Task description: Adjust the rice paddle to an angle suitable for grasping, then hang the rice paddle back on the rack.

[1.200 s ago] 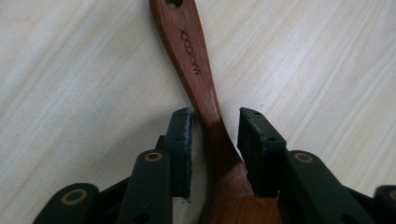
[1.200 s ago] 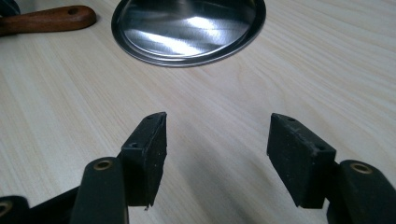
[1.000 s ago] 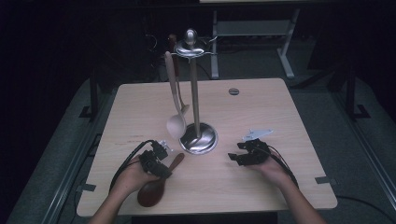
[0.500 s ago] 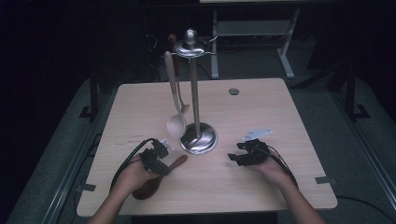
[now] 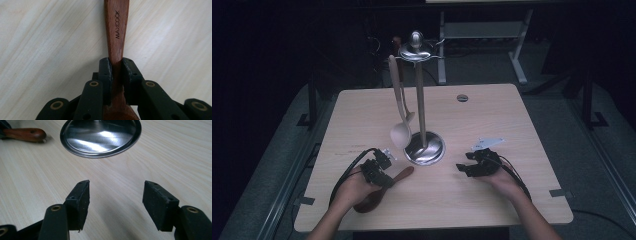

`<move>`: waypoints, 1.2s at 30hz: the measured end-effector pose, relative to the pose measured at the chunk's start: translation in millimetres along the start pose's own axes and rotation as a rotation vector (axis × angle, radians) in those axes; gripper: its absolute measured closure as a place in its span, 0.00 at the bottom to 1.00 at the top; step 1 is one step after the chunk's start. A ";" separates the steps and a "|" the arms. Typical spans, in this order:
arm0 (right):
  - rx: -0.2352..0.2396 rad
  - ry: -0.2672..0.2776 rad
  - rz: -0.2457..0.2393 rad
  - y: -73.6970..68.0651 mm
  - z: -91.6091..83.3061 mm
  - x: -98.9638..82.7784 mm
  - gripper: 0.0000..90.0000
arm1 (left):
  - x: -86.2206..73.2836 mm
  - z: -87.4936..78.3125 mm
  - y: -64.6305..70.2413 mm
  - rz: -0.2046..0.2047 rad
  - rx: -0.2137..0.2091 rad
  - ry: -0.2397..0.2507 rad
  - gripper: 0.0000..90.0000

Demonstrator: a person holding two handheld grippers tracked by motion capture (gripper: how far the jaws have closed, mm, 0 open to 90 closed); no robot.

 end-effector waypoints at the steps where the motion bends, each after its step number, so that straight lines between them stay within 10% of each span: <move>1: 0.000 -0.001 0.001 0.1 0.0 0.0 0.43 | -0.9 -2.6 0.5 -0.006 -0.009 0.019 0.87; 10: 0.003 0.004 0.004 0.0 -0.6 0.8 0.43 | -11.0 -24.1 3.4 -0.009 -0.093 0.248 0.87; 36: 0.061 0.134 0.046 -11.4 -29.9 24.4 0.47 | 23.5 -65.5 41.6 0.106 -0.115 0.558 0.87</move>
Point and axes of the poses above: each handheld gripper's, and its own axes: z roughly forward along the jaws, x roughly out of its top, y roughly to its right, the point moved 3 cm from there along z, roughly forward along the jaws, and after that the axes turned 3 degrees about -z, right-handed, at the moved point
